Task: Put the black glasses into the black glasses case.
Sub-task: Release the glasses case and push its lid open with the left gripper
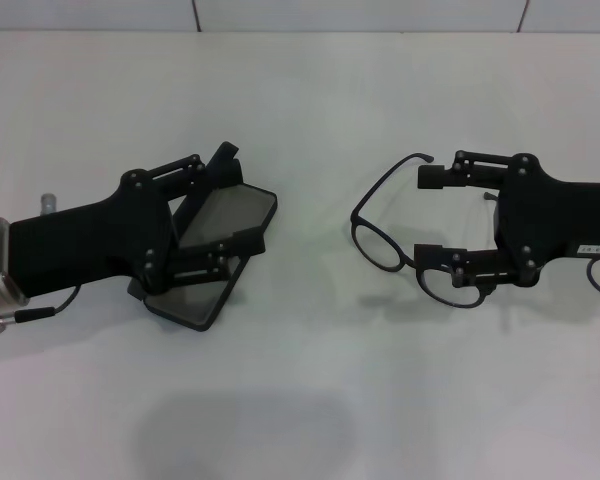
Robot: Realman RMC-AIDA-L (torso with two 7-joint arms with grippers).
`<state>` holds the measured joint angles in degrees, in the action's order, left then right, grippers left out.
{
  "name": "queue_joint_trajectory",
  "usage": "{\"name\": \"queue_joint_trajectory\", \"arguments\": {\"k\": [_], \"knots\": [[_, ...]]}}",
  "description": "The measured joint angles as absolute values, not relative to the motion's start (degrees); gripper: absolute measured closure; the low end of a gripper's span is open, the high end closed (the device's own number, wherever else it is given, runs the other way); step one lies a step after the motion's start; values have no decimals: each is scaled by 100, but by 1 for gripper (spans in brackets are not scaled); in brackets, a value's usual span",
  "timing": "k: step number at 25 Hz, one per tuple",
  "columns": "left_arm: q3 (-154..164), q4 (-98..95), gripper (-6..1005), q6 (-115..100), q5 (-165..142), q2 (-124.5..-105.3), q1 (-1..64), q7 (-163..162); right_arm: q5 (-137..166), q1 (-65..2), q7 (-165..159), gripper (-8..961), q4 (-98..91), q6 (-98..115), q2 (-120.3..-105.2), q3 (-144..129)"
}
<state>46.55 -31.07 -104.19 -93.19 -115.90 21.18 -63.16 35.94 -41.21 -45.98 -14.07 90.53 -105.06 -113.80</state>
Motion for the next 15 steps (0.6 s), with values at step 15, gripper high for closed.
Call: {"name": "queue_joint_trajectory", "arguments": {"k": [15], "knots": [[4462,-3250,174,-9999,-9374,-11546,2298,-7147,3613,-4029,-4527,179,-1407,9052,-10560,-11313]]}}
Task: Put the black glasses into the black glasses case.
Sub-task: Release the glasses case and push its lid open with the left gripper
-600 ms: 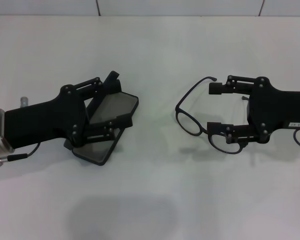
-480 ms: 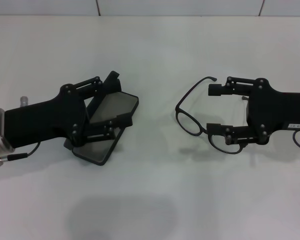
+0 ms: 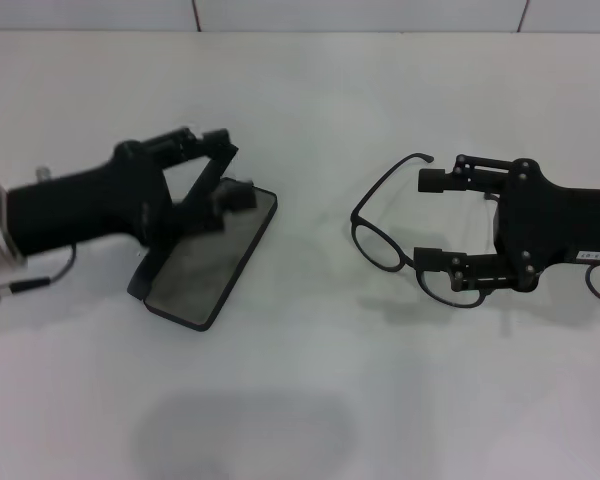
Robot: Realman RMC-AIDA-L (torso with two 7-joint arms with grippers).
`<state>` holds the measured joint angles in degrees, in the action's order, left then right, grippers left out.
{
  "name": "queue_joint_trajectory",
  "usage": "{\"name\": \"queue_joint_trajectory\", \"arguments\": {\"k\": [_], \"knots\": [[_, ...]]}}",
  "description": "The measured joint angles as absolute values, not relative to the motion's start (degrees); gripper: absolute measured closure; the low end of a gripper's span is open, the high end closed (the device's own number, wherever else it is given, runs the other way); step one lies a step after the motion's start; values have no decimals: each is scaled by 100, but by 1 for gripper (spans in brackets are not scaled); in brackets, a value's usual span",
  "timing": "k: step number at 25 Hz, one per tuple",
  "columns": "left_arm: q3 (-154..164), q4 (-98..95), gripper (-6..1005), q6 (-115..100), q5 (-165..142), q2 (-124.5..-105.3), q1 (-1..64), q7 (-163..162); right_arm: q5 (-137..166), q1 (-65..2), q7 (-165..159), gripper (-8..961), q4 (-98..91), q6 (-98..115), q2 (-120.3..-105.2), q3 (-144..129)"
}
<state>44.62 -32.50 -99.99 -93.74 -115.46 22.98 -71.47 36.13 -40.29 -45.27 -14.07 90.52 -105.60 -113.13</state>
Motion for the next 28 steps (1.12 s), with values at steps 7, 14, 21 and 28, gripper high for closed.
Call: {"name": "queue_joint_trajectory", "arguments": {"k": [7,14,21,28], "knots": [[4405,-4904,175,-8874,-10557,-11677,2334,-9717,3623,-3988,-4521,181,-1407,9051,-10557,-11311],[4785,-6416,176,-8488,-12047,-11976,2278,-11036,3623,-3972,-4517,183,-1406,9050,-10555,-11309],[5389,-6521,177,-8108,-12497,-11973,2277,-11348,3622,-3972,-4490,184,-1406,9041,-10547,-11299],[5838,-6543,234,-7720,-12794,-11981,2305,-11616,3621,-3980,-4478,186,-1406,9042,-10546,-11294]]}}
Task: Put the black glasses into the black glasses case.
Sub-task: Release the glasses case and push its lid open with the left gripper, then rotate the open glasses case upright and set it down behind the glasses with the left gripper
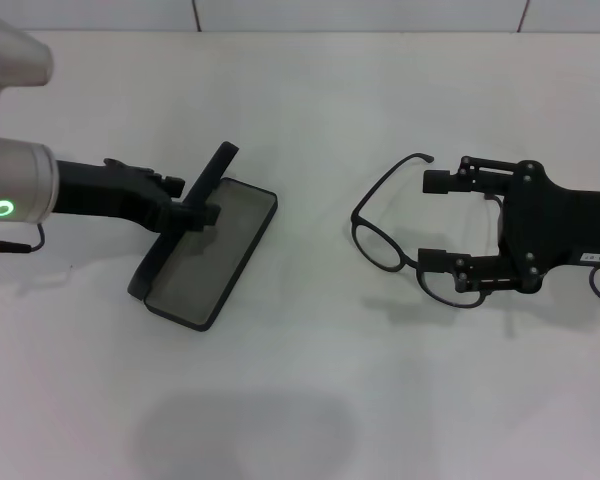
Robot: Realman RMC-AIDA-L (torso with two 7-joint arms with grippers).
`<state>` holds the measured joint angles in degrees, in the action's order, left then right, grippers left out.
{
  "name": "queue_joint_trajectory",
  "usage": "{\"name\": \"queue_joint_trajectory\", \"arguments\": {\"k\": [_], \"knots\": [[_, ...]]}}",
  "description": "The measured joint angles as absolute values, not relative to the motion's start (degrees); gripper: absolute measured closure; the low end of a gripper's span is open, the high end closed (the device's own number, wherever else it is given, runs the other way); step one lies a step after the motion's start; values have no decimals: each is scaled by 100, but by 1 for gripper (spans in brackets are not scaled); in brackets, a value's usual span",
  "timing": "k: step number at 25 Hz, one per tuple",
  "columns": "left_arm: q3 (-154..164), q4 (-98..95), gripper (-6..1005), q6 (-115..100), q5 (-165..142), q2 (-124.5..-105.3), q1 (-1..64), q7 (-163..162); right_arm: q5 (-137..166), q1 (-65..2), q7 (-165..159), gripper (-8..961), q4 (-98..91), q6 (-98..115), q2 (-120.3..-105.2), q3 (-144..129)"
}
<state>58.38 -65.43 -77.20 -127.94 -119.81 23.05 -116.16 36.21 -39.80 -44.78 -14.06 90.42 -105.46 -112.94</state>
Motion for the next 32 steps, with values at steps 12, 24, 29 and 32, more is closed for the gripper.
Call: {"name": "queue_joint_trajectory", "arguments": {"k": [12,24,29,32], "knots": [[6290,-6553,432,-7391,-13095,-11949,2429,-12297,3620,-3969,-4453,189,-1391,9044,-10545,-11294],[6228,-6560,720,-7353,-13062,-11934,2584,-12175,3666,-3906,-4361,193,-1404,9064,-10556,-11303],[6238,-6555,796,-7272,-13058,-11938,2811,-11666,3798,-3856,-4227,194,-1409,9102,-10606,-11319],[6328,-6510,788,-7031,-13057,-11952,2995,-11015,3840,-3817,-4124,195,-1410,9106,-10662,-11319]]}}
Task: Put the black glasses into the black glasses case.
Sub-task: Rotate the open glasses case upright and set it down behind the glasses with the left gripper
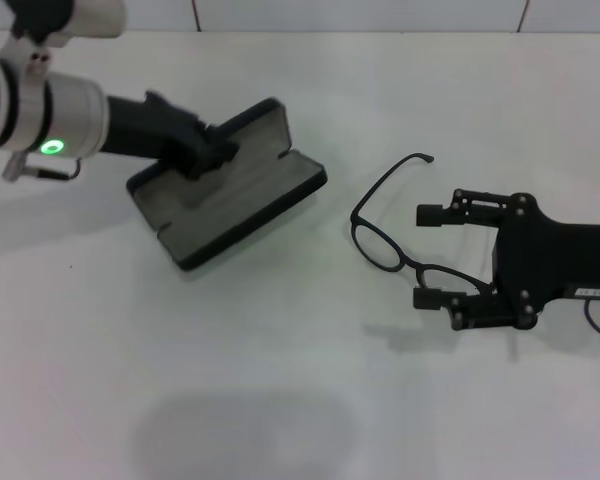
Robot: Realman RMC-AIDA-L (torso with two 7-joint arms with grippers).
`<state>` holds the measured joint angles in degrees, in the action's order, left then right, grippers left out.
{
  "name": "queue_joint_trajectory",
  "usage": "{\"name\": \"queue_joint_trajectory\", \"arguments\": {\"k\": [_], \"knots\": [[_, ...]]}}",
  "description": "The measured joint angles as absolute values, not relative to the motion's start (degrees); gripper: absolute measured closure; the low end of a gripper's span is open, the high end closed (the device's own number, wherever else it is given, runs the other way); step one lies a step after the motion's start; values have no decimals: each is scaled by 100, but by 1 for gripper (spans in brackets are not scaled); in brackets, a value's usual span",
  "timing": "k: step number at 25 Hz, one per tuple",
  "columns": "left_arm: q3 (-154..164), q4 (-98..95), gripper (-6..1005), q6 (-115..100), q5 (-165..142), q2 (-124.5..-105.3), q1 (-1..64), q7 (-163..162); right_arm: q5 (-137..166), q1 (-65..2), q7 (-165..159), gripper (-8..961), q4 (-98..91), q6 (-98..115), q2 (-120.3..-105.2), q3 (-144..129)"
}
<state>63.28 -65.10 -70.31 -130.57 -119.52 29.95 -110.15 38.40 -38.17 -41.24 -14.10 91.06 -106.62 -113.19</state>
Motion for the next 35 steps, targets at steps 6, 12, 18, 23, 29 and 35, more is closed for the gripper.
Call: {"name": "queue_joint_trajectory", "arguments": {"k": [6,12,18,23,29,35], "knots": [[6893,-6008,771,-6044,-13138,-11948,3489,-9695,3843,-3655,-3828,196,-1409,9093,-10766,-11326],[7113,-5293,755,-5812,-13225,-11965,4064,-8723,3842,-3590,-3790,198,-1419,9099,-10820,-11329],[7546,-5163,739,-5836,-13120,-11980,4203,-8537,3841,-3522,-3789,199,-1419,9109,-10845,-11298],[7792,-5192,725,-5714,-12791,-11985,4190,-8532,3840,-3522,-3790,201,-1417,9111,-10846,-11294],[7914,-5122,709,-5562,-12813,-11988,4199,-8772,3827,-3520,-3799,202,-1386,9033,-10847,-11169],[7910,-5192,692,-5543,-12812,-11988,4165,-8986,3832,-3543,-3822,204,-1399,8977,-10839,-11131]]}}
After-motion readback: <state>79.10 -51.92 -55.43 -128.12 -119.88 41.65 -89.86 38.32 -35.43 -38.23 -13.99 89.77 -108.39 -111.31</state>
